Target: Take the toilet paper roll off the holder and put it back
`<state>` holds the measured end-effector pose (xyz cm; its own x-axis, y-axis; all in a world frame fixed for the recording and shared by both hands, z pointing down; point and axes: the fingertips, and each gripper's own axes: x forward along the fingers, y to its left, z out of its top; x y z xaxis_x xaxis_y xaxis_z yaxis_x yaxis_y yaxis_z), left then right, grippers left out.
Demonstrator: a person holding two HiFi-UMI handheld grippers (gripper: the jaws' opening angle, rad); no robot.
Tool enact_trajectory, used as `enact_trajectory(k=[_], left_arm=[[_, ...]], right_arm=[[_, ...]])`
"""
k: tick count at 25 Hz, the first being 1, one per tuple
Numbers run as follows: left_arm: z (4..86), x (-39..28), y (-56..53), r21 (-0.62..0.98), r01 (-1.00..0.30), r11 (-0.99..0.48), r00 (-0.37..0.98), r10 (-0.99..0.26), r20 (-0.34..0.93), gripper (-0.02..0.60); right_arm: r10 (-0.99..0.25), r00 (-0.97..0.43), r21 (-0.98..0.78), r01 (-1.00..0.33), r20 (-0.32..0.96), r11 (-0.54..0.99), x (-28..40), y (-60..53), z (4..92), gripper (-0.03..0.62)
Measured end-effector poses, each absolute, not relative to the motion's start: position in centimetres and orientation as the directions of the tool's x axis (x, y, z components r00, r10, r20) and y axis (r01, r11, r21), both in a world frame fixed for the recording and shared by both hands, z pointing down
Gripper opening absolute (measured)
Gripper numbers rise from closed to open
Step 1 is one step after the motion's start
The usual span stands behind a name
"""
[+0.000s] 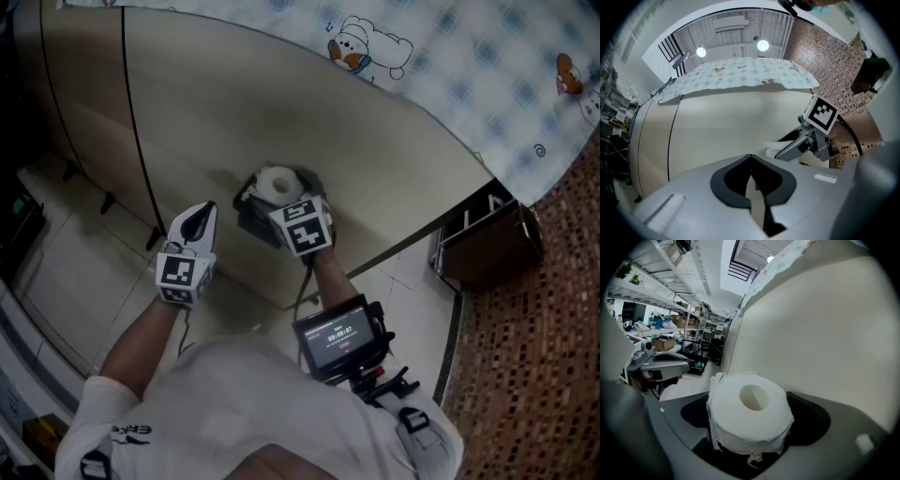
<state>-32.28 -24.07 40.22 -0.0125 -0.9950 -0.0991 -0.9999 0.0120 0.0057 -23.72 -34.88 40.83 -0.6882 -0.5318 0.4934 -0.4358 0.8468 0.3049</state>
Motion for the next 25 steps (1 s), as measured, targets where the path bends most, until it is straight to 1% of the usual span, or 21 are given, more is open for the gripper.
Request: enact_trajectory(k=[3, 7, 11, 14, 19, 22, 25], left_arm=[[40.3, -32.0, -24.4, -0.004, -1.000, -0.007, 0.007, -0.996, -0.093, 0.002], [39.8, -31.0, -25.1, -0.006, -0.999, -0.040, 0.041, -0.994, -0.100, 0.002], [39.1, -29.0, -26.2, -0.011, -0.995, -0.099, 0.099, -0.989, -0.111, 0.002], [39.0, -27.4, -27.0, -0.006, -0.991, -0.137, 0.136, -0.984, -0.114, 0.002], [38.9, -25.0, -28.0, 0.004, -0.983, -0.186, 0.185, -0.976, -0.111, 0.003], [38.8, -23.5, -28.2, -0.001, -0.977, -0.215, 0.213, -0.971, -0.112, 0.003], [38.5, -22.3, -28.0, -0.016, -0.970, -0.241, 0.241, -0.964, -0.114, 0.002]], right_arm=[[-0.554, -0.697, 0.297, -0.468, 0.455, 0.832, -23.1, -34.7, 40.2, 0.472], [-0.595, -0.718, 0.253, -0.539, 0.361, 0.803, -21.2, -34.4, 38.3, 0.472], [-0.647, -0.720, 0.118, -0.641, 0.250, 0.758, -17.4, -34.3, 36.4, 0.472], [-0.688, -0.699, 0.038, -0.695, 0.196, 0.718, -14.1, -34.3, 35.7, 0.471], [-0.762, -0.628, -0.031, -0.774, 0.159, 0.632, -8.5, -33.8, 36.0, 0.472], [-0.798, -0.590, -0.137, -0.806, 0.121, 0.576, -5.1, -33.4, 36.4, 0.472], [-0.825, -0.561, -0.275, -0.806, 0.074, 0.524, -2.3, -32.6, 37.0, 0.472]])
